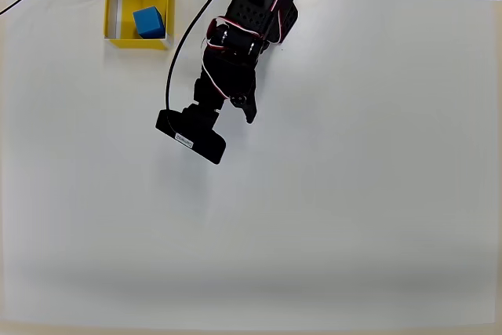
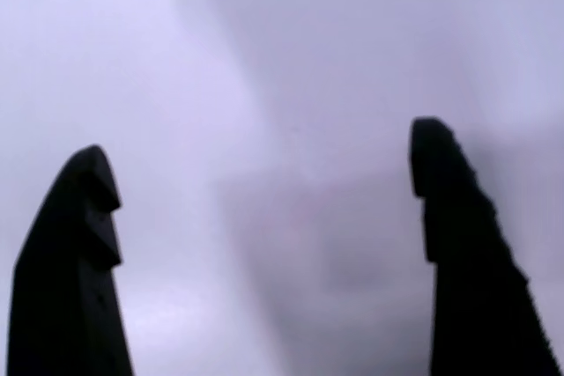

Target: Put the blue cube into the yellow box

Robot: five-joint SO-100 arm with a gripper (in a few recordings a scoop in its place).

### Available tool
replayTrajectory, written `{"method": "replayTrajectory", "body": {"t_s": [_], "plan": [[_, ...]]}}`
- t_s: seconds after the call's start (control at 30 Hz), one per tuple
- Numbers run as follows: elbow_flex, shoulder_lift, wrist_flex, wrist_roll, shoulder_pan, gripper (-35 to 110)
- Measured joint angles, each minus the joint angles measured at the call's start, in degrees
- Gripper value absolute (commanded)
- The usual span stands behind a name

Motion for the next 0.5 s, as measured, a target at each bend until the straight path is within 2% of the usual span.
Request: {"method": "replayTrajectory", "body": {"t_s": [0.13, 0.27, 0.5], "plan": [[5.3, -3.5, -8.1, 1.3, -5.0, 34], [9.6, -2.7, -11.3, 3.9, -11.1, 34], [20.5, 14.9, -6.8, 6.1, -17.4, 35]]}}
